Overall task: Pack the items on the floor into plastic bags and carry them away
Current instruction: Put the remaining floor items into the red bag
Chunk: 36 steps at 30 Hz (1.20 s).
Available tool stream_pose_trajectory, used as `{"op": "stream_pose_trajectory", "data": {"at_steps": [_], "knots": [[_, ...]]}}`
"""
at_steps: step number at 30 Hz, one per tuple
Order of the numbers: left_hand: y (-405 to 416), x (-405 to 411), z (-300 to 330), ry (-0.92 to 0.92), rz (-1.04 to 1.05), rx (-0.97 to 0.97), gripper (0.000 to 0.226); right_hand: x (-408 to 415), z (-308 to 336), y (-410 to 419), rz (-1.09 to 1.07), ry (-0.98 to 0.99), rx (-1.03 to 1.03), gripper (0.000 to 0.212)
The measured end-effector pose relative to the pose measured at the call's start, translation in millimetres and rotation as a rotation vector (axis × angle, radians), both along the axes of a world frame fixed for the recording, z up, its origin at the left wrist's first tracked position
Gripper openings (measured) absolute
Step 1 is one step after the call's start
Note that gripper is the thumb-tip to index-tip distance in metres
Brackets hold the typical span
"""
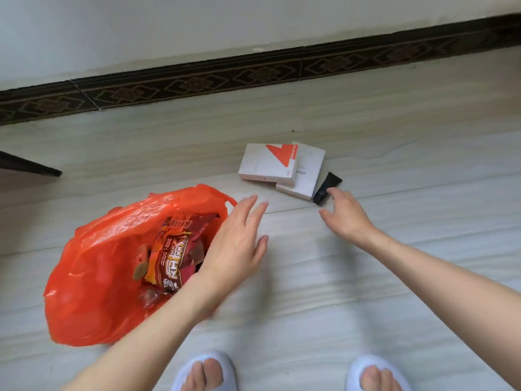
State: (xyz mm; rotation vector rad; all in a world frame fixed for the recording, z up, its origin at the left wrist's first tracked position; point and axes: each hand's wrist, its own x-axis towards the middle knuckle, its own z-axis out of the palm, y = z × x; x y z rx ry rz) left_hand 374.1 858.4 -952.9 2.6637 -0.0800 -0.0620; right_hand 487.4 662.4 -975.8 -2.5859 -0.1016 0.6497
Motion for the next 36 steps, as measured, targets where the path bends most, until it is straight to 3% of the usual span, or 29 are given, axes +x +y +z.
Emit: {"op": "stream_pose_trajectory", "data": {"at_steps": [5, 11, 15, 20, 24, 27, 29, 32, 36], "knots": [[-6.6, 95.3, -29.1, 0.219, 0.178, -0.065, 0.069, 51.6, -20.9, -12.9, 0.174, -0.083, -0.167, 0.055], [-9.6, 157.1, -57.2, 0.293, -0.137, 0.242, 0.09, 83.3, -36.7, -23.0, 0.504, -0.073, -0.321, 0.064], [-9.6, 187.1, -59.6, 0.418, -0.167, 0.211, 0.101, 92.7, -47.4, -22.6, 0.639, -0.109, -0.376, 0.057], [-9.2, 197.4, -53.4, 0.395, -0.198, 0.385, 0.099, 83.2, -54.7, -24.0, 0.667, -0.256, -0.502, 0.041], [-9.1, 183.2, -55.2, 0.313, -0.145, 0.292, 0.101, 72.6, -46.4, -31.5, 0.619, -0.294, -0.484, 0.038], [-14.2, 174.6, -42.7, 0.193, 0.01, 0.113, 0.097, 64.3, -38.0, -36.2, 0.403, -0.257, -0.327, 0.032], [-17.7, 168.5, -29.0, 0.103, 0.009, 0.105, 0.101, 59.4, -26.6, -36.9, 0.285, -0.309, -0.225, 0.03], [-22.8, 148.1, 3.4, 0.027, 0.004, 0.089, 0.101, 45.6, -2.4, -30.6, 0.198, -0.306, -0.093, 0.029], [-24.9, 78.9, 44.2, -0.021, 0.106, -0.108, 0.098, 4.6, 26.7, -17.1, 0.14, -0.245, 0.048, 0.027]]}}
